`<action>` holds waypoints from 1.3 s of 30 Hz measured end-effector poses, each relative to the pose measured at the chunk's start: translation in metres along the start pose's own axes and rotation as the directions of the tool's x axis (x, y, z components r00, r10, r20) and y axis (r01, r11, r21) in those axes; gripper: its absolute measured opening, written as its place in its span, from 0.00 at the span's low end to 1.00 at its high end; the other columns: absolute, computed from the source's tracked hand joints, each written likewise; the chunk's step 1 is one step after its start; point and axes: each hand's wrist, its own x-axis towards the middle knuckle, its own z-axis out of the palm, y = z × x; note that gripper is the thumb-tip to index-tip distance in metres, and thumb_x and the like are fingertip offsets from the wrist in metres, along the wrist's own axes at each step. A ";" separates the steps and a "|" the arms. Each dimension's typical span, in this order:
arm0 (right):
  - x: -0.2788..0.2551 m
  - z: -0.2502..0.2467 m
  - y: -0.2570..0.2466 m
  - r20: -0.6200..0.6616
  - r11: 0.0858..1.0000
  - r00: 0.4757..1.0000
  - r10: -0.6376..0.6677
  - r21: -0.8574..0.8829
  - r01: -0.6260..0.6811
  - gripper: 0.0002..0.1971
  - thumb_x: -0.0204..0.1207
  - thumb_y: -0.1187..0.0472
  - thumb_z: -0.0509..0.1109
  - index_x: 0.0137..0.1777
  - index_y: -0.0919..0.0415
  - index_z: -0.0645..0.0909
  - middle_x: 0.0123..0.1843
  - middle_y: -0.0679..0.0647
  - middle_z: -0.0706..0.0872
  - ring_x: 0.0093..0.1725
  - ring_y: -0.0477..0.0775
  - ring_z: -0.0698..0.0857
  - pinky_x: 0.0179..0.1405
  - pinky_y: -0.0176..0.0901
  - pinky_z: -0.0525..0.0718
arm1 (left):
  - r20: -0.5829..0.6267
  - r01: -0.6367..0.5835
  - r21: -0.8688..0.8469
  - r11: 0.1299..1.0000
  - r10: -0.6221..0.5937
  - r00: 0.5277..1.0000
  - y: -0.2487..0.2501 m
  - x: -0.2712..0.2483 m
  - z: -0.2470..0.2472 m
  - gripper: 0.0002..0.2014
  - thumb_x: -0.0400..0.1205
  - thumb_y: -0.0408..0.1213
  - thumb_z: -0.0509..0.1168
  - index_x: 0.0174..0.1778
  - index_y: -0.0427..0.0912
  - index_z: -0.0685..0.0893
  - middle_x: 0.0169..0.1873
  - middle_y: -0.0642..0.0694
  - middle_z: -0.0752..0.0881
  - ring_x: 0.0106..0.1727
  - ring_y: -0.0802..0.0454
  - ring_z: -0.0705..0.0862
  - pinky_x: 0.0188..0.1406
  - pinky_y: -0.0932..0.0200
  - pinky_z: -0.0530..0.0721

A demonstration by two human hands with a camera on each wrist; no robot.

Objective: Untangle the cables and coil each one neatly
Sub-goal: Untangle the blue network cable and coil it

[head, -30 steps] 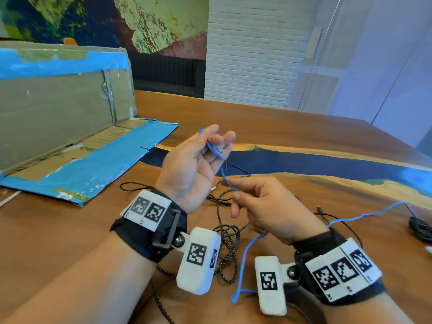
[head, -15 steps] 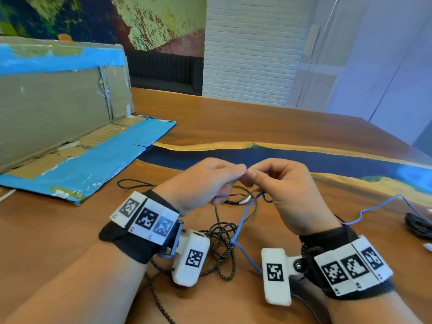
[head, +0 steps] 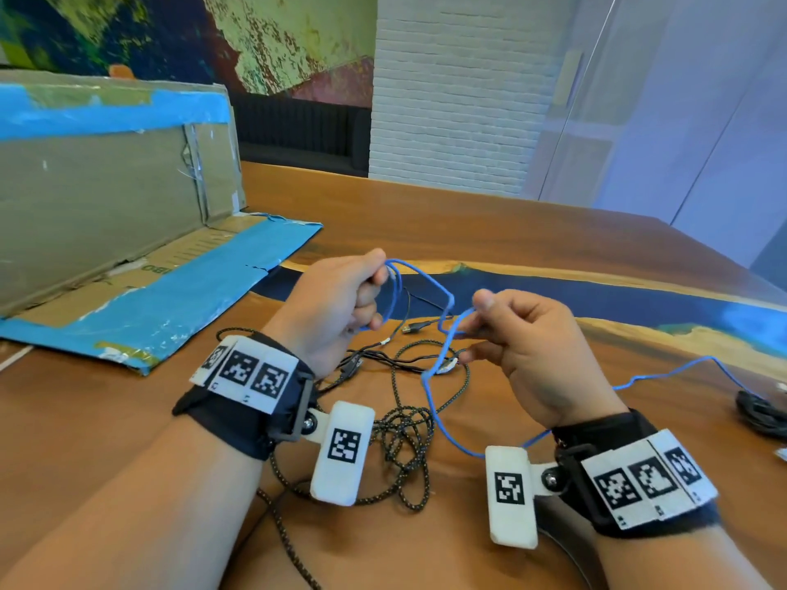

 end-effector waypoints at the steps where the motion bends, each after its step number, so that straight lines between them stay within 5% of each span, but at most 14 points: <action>1: 0.001 -0.002 -0.002 -0.055 0.997 0.998 0.003 0.078 0.002 0.16 0.76 0.51 0.72 0.36 0.64 0.82 0.33 0.60 0.85 0.40 0.59 0.90 0.30 0.46 0.87 | -0.026 0.010 -0.044 0.999 -0.011 1.000 0.001 0.002 -0.003 0.19 0.94 0.44 0.54 0.37 0.44 0.77 0.19 0.53 0.58 0.19 0.54 0.58 0.29 0.58 0.73; 5: 0.007 -0.015 -0.007 -0.263 0.969 0.959 0.104 0.242 -0.039 0.15 0.90 0.54 0.61 0.42 0.58 0.78 0.30 0.51 0.84 0.36 0.55 0.90 0.28 0.42 0.85 | -0.042 0.012 -0.265 0.964 -0.024 0.999 0.005 0.004 -0.008 0.20 0.94 0.45 0.54 0.36 0.45 0.76 0.19 0.54 0.58 0.18 0.56 0.57 0.28 0.60 0.73; 10: 0.008 -0.024 -0.004 -0.221 0.944 0.968 0.116 0.327 -0.038 0.07 0.87 0.66 0.65 0.56 0.56 0.83 0.31 0.49 0.77 0.35 0.50 0.80 0.43 0.49 0.85 | -0.114 -0.004 -0.379 0.925 -0.043 0.993 0.005 0.006 -0.009 0.20 0.94 0.46 0.53 0.37 0.45 0.76 0.20 0.55 0.59 0.19 0.56 0.59 0.30 0.60 0.74; 17: 0.009 -0.020 -0.003 -0.229 0.977 0.950 0.212 0.065 -0.203 0.15 0.92 0.56 0.60 0.46 0.59 0.82 0.38 0.55 0.83 0.39 0.57 0.88 0.32 0.51 0.88 | -0.262 -0.055 -0.414 0.909 -0.061 0.963 0.011 0.011 -0.025 0.19 0.94 0.47 0.53 0.38 0.46 0.76 0.20 0.54 0.59 0.19 0.56 0.60 0.32 0.60 0.74; 20: 0.005 -0.013 -0.002 -0.184 0.963 0.946 0.269 0.023 -0.269 0.12 0.92 0.56 0.59 0.49 0.58 0.78 0.48 0.59 0.89 0.39 0.61 0.92 0.40 0.60 0.90 | -0.265 -0.060 -0.368 0.928 -0.044 0.963 0.010 0.010 -0.021 0.18 0.94 0.46 0.54 0.38 0.46 0.76 0.20 0.54 0.60 0.19 0.56 0.61 0.32 0.61 0.76; 23: 0.007 -0.013 0.003 -0.207 0.964 0.945 0.251 -0.038 -0.264 0.07 0.91 0.63 0.61 0.63 0.53 0.78 0.66 0.56 0.85 0.55 0.63 0.92 0.49 0.65 0.92 | -0.262 -0.060 -0.288 0.956 -0.018 0.965 0.008 0.009 -0.017 0.18 0.94 0.45 0.54 0.39 0.45 0.77 0.19 0.55 0.61 0.19 0.56 0.61 0.32 0.61 0.78; 27: 0.006 -0.012 0.002 -0.324 0.977 0.946 -0.015 -0.205 -0.054 0.28 0.83 0.75 0.61 0.69 0.39 0.77 0.77 0.45 0.77 0.77 0.46 0.76 0.72 0.54 0.81 | -0.262 -0.034 -0.142 0.989 -0.005 0.965 0.003 0.008 -0.008 0.17 0.93 0.43 0.55 0.40 0.45 0.77 0.19 0.54 0.61 0.20 0.55 0.61 0.34 0.58 0.78; 29: 0.003 -0.009 -0.003 -0.348 0.957 0.911 -0.222 -0.257 0.135 0.27 0.81 0.77 0.62 0.67 0.43 0.80 0.73 0.43 0.82 0.75 0.39 0.78 0.77 0.49 0.77 | -0.258 -0.016 -0.085 0.996 -0.006 0.966 0.002 0.006 -0.004 0.16 0.93 0.43 0.55 0.40 0.45 0.77 0.19 0.53 0.61 0.21 0.54 0.60 0.34 0.57 0.78; 32: -0.001 0.002 -0.009 -0.241 0.939 0.909 -0.339 -0.144 0.312 0.17 0.83 0.67 0.67 0.69 0.53 0.82 0.69 0.50 0.88 0.72 0.46 0.84 0.75 0.45 0.80 | -0.194 0.000 0.008 1.000 0.002 0.981 -0.001 0.003 0.001 0.14 0.92 0.41 0.57 0.41 0.43 0.77 0.20 0.51 0.60 0.23 0.51 0.59 0.36 0.54 0.78; 35: -0.002 0.014 -0.006 -0.093 0.977 0.974 -0.207 -0.075 0.200 0.21 0.84 0.60 0.71 0.76 0.53 0.77 0.64 0.54 0.91 0.64 0.56 0.91 0.66 0.46 0.86 | -0.081 0.008 0.119 0.993 0.002 0.997 -0.006 0.000 0.010 0.15 0.92 0.40 0.57 0.41 0.40 0.78 0.19 0.51 0.61 0.23 0.50 0.60 0.36 0.55 0.77; 39: -0.005 0.018 -0.009 0.030 0.994 0.996 -0.081 -0.076 0.083 0.16 0.87 0.69 0.66 0.72 0.58 0.81 0.47 0.59 0.93 0.34 0.60 0.90 0.40 0.48 0.90 | -0.006 0.022 0.167 0.986 -0.021 1.000 -0.008 -0.002 0.014 0.16 0.93 0.41 0.56 0.41 0.39 0.78 0.20 0.51 0.62 0.21 0.52 0.62 0.32 0.57 0.75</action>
